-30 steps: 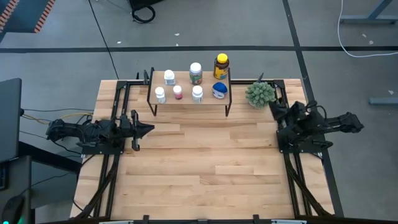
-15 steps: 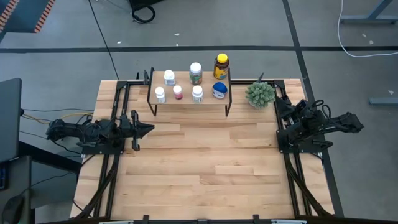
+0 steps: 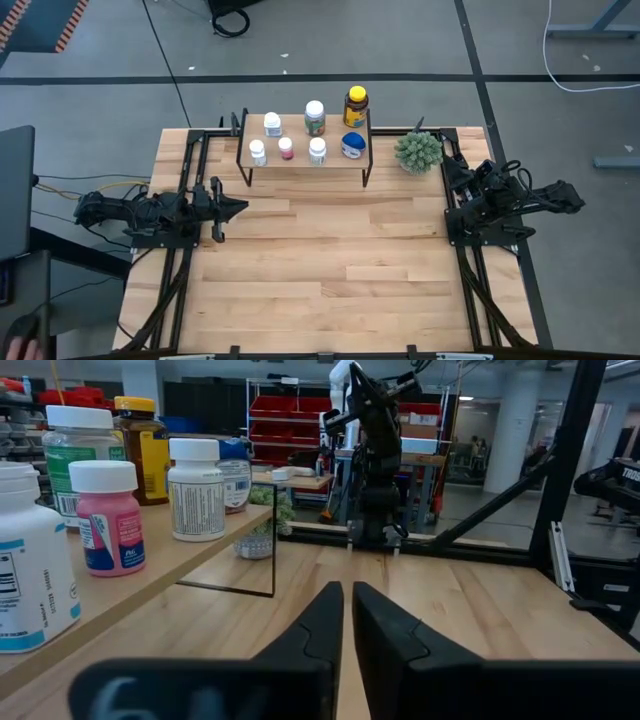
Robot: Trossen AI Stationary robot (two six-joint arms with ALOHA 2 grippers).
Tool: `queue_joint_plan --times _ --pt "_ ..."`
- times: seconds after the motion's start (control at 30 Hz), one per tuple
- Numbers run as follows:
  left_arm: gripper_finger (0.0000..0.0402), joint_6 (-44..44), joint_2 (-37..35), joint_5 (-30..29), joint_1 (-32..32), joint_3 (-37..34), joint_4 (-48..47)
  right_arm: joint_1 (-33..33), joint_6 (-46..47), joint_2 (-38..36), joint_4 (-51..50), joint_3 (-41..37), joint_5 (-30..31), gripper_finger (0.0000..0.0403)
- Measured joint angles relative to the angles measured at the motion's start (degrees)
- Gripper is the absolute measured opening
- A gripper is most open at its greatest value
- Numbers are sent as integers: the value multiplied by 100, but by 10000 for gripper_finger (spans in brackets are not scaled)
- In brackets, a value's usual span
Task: Pick and place medicine bottles onto shelf by color
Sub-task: Return to Home Position
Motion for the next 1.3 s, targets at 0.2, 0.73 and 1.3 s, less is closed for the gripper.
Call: queue_joint_plan --times 0.2,0.73,1.3 --pt "38 0 0 0 0 0 0 0 7 0 0 0 0 9" --pt "39 -1 0 -1 0 -1 -2 -1 3 0 0 0 0 9" --pt "35 -1 0 -1 0 -2 -2 0 1 0 0 2 -2 9"
